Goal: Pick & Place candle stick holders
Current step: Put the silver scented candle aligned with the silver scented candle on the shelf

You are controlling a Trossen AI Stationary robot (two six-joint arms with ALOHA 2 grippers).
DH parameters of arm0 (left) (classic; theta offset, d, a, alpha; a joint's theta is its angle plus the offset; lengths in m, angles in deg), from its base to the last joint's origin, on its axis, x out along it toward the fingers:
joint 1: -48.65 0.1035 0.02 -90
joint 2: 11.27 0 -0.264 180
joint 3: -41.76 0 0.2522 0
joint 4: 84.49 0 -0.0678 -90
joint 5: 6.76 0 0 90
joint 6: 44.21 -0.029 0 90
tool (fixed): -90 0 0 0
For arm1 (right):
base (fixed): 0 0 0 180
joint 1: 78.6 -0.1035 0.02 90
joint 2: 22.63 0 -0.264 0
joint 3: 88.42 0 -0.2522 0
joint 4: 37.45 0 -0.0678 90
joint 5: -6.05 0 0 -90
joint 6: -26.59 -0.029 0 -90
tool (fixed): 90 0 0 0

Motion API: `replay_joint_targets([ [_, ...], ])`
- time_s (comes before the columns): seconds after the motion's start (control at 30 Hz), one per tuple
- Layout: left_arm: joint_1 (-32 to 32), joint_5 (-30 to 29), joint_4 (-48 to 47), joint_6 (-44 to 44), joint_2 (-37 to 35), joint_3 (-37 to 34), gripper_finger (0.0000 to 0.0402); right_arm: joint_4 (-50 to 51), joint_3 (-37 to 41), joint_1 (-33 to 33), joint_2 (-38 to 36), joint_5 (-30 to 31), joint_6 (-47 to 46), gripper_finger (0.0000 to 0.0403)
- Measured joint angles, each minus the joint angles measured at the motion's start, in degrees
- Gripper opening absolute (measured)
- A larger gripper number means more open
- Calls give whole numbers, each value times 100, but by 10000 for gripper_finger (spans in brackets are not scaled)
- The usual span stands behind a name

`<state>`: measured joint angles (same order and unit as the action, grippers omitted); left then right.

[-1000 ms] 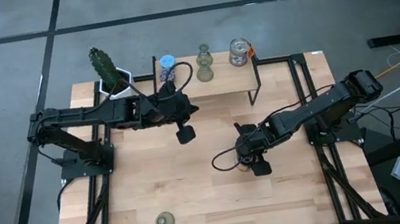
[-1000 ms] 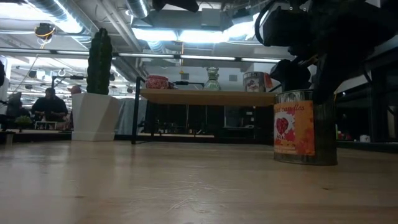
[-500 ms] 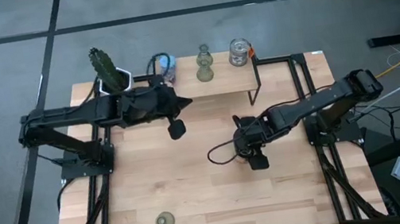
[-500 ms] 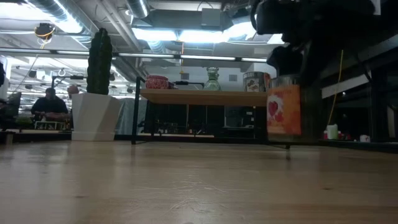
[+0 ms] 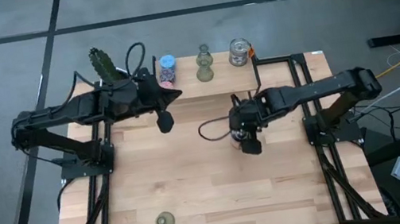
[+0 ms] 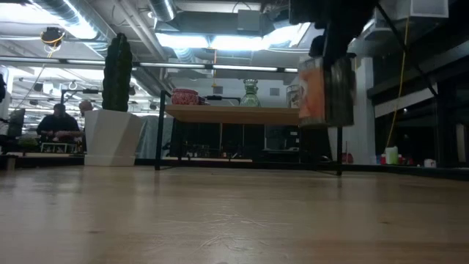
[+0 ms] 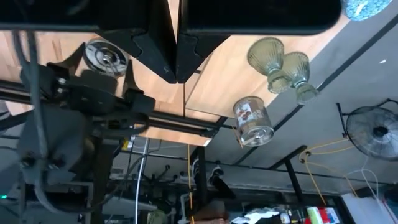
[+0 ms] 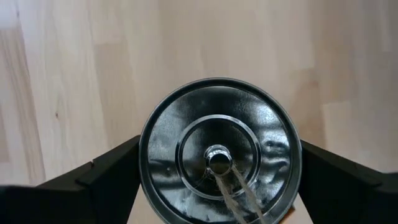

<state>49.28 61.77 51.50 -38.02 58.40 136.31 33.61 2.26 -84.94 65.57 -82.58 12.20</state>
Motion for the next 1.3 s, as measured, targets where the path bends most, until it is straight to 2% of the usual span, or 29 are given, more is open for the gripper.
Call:
replay_joint_targets([
  [0.77, -3, 13, -7, -139, -98, 0, 2, 1000, -1702, 1450, -4, 248, -234, 360],
  [1.3, -3, 79, -8, -141, -96, 0, 2, 1299, -1948, 2435, -9, 658, -278, 360],
])
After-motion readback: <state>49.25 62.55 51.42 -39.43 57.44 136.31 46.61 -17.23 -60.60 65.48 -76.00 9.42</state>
